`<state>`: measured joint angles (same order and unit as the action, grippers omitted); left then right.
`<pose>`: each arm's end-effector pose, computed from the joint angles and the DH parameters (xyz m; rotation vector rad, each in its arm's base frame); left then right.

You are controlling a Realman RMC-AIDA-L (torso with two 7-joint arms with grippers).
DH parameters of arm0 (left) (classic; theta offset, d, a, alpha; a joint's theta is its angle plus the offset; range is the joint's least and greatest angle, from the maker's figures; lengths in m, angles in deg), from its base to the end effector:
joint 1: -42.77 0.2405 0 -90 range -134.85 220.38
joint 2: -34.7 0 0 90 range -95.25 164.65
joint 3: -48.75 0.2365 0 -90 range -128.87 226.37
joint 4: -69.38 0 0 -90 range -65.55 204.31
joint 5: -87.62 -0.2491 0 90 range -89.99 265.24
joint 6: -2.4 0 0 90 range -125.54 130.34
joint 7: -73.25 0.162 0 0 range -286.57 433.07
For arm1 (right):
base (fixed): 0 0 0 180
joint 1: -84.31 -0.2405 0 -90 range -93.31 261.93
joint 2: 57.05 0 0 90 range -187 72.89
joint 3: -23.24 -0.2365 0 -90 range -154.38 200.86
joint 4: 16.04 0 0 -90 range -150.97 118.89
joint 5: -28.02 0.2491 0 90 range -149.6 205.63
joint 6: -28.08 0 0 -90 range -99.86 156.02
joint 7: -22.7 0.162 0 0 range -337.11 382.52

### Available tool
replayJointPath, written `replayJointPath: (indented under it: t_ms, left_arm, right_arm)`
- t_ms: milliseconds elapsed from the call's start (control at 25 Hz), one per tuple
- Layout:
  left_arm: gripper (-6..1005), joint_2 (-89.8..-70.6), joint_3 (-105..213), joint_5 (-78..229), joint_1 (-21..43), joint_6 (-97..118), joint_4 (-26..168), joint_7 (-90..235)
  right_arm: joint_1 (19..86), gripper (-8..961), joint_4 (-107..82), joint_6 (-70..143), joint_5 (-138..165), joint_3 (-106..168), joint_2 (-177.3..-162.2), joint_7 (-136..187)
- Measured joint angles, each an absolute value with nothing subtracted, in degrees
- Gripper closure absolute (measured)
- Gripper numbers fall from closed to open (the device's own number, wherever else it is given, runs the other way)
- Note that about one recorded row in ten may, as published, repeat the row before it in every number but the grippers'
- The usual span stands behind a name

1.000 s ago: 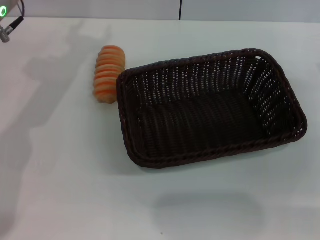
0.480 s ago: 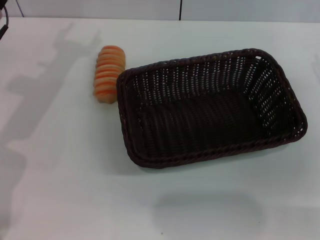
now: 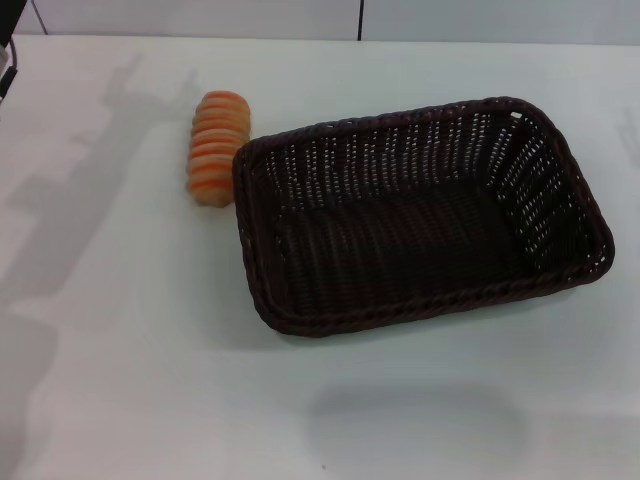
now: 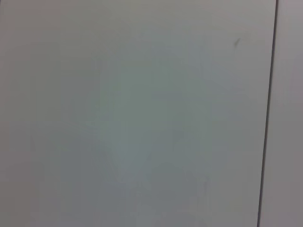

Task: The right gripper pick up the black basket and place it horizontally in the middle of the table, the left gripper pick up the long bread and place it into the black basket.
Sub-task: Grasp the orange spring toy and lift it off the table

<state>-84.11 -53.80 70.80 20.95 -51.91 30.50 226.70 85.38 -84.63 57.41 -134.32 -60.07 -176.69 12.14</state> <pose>-0.2426 0.4359 0.0629 -1.6232 -0.2991 -0.9343 0.2648 0.3863 0.0691 -1.4522 0.4092 0.5503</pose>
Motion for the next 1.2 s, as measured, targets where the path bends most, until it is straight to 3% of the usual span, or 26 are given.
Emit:
replayJointPath:
  t_ms: [280,760,1200]
  left_arm:
    - [138,-83.55,-44.90,69.90,25.69,-21.80,9.93,216.28]
    - [139,-83.16,-39.42,59.97,27.09,1.68,-7.07,203.27]
    - [139,-83.43,-41.81,56.07,25.72,-2.30,-2.53,200.43]
  right_arm:
    - [86.19,168,-85.35,57.31,-134.32,-59.90,-176.67,12.11]
    - [86.27,169,-85.34,57.25,-134.32,-59.91,-176.67,12.06]
    - [85.87,168,-85.03,57.29,-134.32,-60.26,-176.62,12.06]
